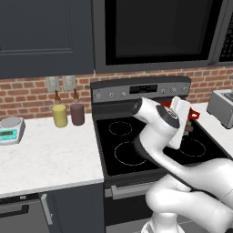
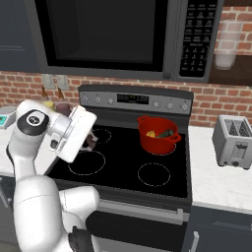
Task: Put the cucumber and squash in the pot. Retrieve the spatula and lightly stir the vegetables in the pot.
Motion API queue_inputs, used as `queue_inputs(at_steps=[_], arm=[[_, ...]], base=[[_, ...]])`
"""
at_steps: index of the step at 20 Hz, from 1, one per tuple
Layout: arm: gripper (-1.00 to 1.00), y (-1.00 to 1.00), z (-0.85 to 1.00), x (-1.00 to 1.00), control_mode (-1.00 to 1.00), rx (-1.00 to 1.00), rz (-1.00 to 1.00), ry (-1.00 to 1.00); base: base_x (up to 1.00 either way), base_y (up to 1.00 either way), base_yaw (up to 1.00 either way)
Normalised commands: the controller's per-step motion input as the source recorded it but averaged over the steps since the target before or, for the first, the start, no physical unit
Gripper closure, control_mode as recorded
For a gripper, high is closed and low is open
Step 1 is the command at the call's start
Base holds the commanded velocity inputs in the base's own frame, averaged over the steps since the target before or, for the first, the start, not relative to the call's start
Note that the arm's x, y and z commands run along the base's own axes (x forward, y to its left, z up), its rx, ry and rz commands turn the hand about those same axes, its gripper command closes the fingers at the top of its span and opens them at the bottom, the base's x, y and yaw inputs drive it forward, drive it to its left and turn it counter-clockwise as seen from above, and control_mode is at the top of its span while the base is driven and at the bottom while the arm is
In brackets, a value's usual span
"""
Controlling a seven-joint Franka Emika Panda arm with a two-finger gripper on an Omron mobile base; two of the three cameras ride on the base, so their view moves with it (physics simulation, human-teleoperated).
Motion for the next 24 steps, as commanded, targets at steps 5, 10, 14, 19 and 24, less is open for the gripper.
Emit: queue_inputs(at_steps=[5,10,14,19,24], arm=[[1.0,-1.0,0.24,0.14,-1.0,-0.48,0.09,0.05],[1.0,-1.0,0.45,0.24,-1.0,-0.33,0.12,0.13],[1.0,-1.0,0.72,0.47,-1.0,-0.19,0.08,0.28],[1.0,-0.92,0.37,0.75,-1.0,-0.08,0.01,0.41],[1.0,-0.51,0.03,0.88,-1.0,0.0,0.0,0.44]], base=[[0.0,0.0,0.0],[0.0,0.0,0.0],[0.0,0.0,0.0],[0.0,0.0,0.0],[0.0,0.0,0.0]])
